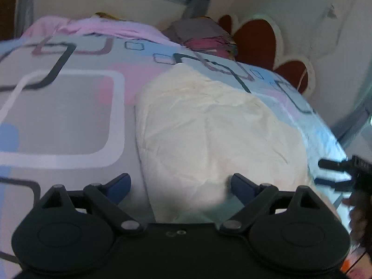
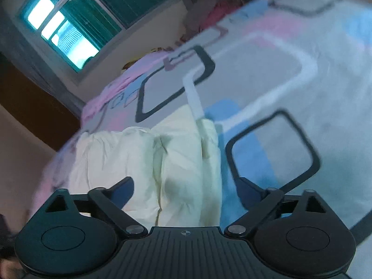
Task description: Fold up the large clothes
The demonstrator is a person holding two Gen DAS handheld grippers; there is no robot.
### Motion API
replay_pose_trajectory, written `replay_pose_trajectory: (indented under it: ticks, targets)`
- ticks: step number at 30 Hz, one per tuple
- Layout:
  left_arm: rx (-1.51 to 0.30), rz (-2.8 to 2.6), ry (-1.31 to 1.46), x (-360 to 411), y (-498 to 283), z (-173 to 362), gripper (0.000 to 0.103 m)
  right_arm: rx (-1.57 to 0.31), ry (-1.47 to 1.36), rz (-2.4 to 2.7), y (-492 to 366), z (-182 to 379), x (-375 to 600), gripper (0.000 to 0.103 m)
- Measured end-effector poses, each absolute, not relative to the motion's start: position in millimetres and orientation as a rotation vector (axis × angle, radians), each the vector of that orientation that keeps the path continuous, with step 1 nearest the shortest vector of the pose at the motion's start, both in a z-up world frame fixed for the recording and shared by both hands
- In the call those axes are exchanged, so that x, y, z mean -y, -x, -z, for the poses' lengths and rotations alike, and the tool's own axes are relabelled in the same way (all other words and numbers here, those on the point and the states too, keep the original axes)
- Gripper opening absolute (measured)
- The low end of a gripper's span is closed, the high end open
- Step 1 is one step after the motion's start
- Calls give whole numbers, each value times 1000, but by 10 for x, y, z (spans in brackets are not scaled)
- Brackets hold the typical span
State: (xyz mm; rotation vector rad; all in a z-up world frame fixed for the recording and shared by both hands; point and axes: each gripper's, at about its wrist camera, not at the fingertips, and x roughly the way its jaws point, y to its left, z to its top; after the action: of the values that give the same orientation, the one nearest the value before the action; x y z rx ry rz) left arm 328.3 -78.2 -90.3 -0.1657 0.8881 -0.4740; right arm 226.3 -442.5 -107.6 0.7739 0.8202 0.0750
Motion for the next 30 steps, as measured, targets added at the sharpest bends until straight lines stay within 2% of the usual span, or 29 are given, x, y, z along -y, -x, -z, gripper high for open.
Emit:
replay_pose_trajectory:
  ticks: [4,16,23,27,30]
  targets:
    - [-930,485,245,742,-3326,1037,94,-860,-865,-141,-2301,1287,4454,103]
    - [-1002,542,423,741,-3417,1322,93,-918,-853,-331,-2489,1564,4388,103]
    - [-1003,554,426,893,-3431,1325,92,-942,-787,-434,-2730,1616,4227,102]
    - [-971,544,366,950,-3357,1271,82,-936,-764,-482,-2796,1621,4130,79]
    - [-954,546,357,932,-3311,1215,76,-930,-733,-499,-2798,1573,4085,73]
